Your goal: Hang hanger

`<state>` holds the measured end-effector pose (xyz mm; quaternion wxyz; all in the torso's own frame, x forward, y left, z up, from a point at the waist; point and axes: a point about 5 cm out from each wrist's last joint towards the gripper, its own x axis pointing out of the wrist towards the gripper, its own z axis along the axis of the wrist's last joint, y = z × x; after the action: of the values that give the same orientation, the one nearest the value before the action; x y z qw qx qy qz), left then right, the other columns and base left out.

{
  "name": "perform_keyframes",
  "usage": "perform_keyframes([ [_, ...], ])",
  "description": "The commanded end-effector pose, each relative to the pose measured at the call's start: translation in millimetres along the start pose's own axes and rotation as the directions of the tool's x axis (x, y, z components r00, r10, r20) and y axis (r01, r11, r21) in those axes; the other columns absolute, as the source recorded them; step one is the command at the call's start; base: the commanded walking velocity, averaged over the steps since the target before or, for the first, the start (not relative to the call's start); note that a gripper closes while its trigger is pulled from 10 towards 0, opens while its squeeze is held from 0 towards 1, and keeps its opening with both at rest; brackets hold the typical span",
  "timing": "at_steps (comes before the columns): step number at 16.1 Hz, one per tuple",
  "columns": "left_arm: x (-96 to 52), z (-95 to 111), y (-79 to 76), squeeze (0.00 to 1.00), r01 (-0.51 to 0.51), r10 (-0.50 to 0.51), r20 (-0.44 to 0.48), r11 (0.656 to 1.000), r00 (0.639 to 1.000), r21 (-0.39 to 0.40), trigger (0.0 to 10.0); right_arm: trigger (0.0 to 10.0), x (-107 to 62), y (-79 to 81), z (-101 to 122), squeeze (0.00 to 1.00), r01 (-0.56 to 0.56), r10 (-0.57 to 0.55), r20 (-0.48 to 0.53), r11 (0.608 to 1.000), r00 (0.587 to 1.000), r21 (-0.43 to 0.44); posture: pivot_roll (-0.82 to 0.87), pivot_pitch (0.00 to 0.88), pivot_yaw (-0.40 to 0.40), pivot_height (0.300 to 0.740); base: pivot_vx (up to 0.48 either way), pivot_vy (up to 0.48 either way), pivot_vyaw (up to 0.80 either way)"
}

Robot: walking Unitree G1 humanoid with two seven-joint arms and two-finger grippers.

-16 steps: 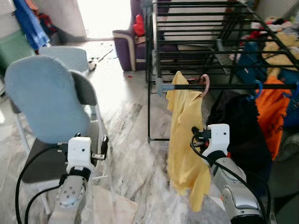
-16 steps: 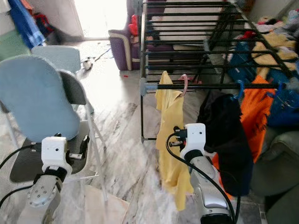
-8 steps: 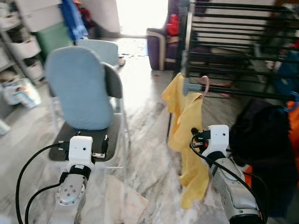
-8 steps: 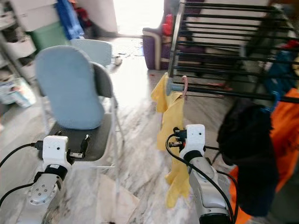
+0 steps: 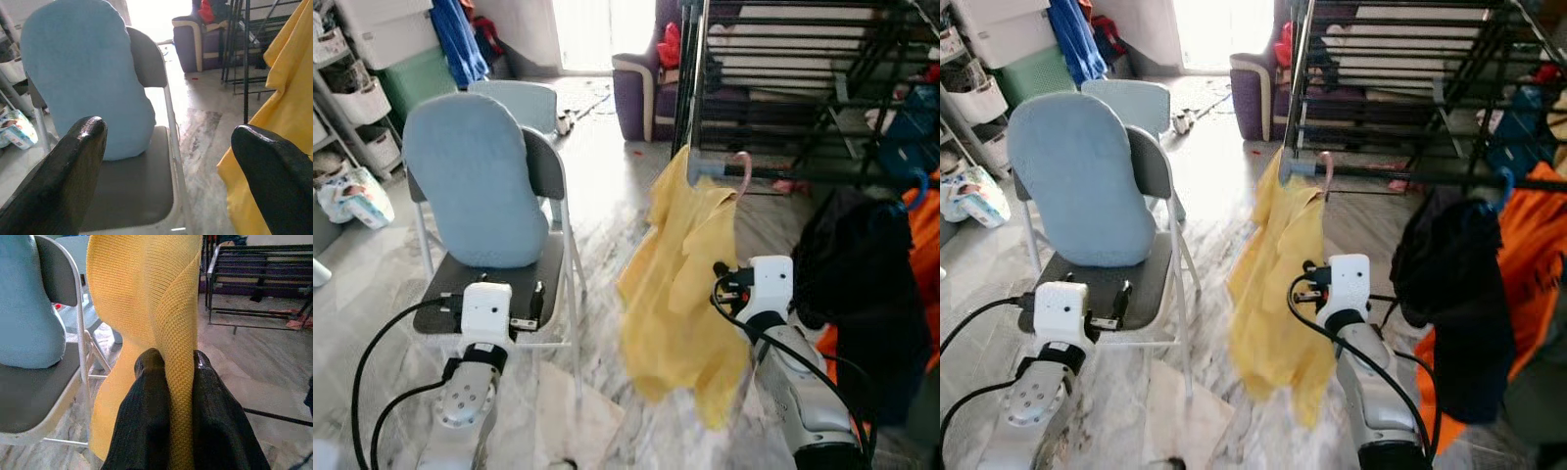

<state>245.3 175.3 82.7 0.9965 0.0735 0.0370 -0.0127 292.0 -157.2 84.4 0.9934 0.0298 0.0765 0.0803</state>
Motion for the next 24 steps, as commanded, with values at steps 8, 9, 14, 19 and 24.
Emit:
perform_keyframes([
  [8,2.6,-2.1,1.9,0.0,-0.001,0.001,-0.006,1.0,1.0,0.028,10.0,10.0,5.3,4.5,9.8,0.0,-0.024,0.024,0.045,1.0,0.999,-0.002,-0.05,0.0,0.024,0.74,-0.265,0.0,0.0],
  [9,3.5,-1.8,2.0,0.0,0.0,0.0,-0.007,1.0,1.0,0.03,10.0,10.0,5.9,4.9,10.1,0.0,-0.025,0.025,0.044,1.0,0.999,-0.002,-0.05,0.0,0.025,0.74,-0.255,0.0,0.0],
  [14,4.8,-1.4,1.8,0.0,0.0,0.0,-0.007,0.999,1.0,0.042,10.0,10.0,7.5,5.4,10.2,0.0,-0.025,0.024,0.042,1.0,0.999,0.004,-0.05,0.0,0.027,0.74,-0.098,-0.145,0.0],
  [19,7.0,-1.2,1.1,0.0,0.006,-0.006,-0.008,0.999,1.0,0.045,10.0,10.0,9.2,5.1,10.3,0.0,-0.025,0.025,0.037,1.0,0.999,0.008,-0.05,0.0,0.029,0.74,0.0,-0.25,0.0],
  [24,8.2,-1.1,0.9,0.0,0.001,-0.001,-0.006,0.999,1.0,0.033,10.0,10.0,10.6,4.8,9.7,0.0,-0.028,0.027,0.028,1.0,0.999,0.012,-0.05,0.0,0.029,0.74,-0.243,-0.254,0.0],
])
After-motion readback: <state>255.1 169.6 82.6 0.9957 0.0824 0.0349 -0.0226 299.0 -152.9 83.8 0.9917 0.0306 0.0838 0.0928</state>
